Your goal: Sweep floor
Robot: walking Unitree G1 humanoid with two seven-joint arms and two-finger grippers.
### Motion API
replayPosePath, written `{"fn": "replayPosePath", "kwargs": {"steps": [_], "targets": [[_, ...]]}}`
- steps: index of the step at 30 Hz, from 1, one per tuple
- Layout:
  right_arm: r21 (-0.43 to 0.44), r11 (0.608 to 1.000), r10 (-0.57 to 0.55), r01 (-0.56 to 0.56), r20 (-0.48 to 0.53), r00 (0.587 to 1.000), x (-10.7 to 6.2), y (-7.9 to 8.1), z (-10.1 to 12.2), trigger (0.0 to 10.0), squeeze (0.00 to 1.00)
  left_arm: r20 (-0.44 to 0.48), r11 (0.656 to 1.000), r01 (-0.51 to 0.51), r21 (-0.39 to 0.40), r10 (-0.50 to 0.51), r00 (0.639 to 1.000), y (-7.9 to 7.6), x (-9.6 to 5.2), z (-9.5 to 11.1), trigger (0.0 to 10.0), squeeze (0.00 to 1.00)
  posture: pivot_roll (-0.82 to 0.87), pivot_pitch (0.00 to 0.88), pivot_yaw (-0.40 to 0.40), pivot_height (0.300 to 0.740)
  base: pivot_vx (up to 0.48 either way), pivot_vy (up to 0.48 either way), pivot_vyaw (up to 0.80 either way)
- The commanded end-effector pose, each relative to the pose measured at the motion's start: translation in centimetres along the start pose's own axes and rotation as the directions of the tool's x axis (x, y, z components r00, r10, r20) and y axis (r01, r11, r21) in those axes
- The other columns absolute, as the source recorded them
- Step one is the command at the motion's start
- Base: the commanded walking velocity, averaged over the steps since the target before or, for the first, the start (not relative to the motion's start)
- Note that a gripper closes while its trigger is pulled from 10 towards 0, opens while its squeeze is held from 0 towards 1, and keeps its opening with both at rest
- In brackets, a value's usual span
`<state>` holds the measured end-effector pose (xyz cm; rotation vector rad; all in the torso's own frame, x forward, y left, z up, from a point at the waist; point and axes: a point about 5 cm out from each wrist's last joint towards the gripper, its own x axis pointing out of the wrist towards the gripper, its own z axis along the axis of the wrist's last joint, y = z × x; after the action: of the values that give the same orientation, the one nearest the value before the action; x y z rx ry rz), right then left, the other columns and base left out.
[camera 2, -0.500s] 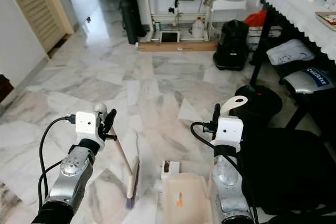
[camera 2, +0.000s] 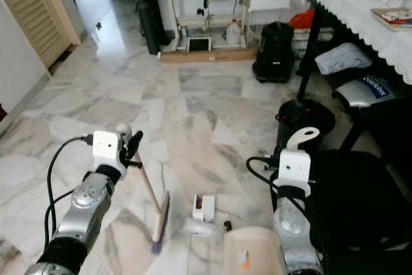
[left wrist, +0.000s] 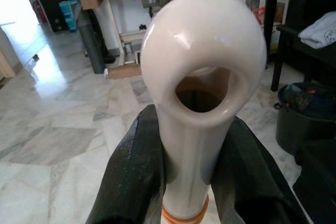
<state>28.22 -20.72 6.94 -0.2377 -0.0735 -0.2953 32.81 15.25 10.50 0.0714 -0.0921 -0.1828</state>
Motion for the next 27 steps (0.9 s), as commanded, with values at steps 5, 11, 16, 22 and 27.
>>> {"fn": "replayPosePath", "kwargs": {"steps": [5, 11, 16, 22, 27], "targets": [[0.011, 1.0, -0.009, 0.008, 0.018, 1.0, 1.0, 0.2, 0.3, 10.0, 0.0, 0.021, 1.0, -0.016, -0.009, 0.016, 1.0, 1.0, 1.0, 1.0, 10.0, 0.0, -0.02, 0.101, 0.105, 0.74, 0.0, 0.0, 0.0], [0.003, 1.0, 0.003, -0.003, 0.022, 1.0, 1.1, 0.4, 0.3, 10.0, 0.0, 0.004, 1.0, -0.013, -0.023, 0.013, 1.0, 1.4, 0.8, 0.7, 10.0, 0.0, -0.01, 0.112, 0.096, 0.74, 0.0, 0.0, 0.0], [0.004, 1.0, 0.014, -0.014, 0.051, 0.999, 1.3, 0.4, 0.5, 10.0, 0.0, -0.008, 0.998, -0.033, -0.051, 0.033, 0.999, 2.2, -0.2, 0.3, 10.0, 0.0, 0.01, 0.134, 0.087, 0.74, 0.0, 0.0, 0.0], [0.008, 1.0, 0.011, -0.012, 0.073, 0.997, 2.0, 0.5, 1.0, 10.0, 0.0, -0.023, 0.997, -0.018, -0.071, 0.016, 1.0, 2.2, -0.8, 0.0, 10.0, 0.0, 0.02, 0.166, 0.085, 0.74, 0.0, 0.0, 0.0], [0.007, 1.0, 0.014, -0.015, 0.105, 0.994, 2.8, 0.8, 1.8, 10.0, 0.0, -0.043, 0.994, 0.025, -0.111, -0.03, 0.999, 1.5, -1.0, -0.2, 10.0, 0.0, 0.04, 0.18, 0.077, 0.74, 0.0, 0.0, 0.0]]}}
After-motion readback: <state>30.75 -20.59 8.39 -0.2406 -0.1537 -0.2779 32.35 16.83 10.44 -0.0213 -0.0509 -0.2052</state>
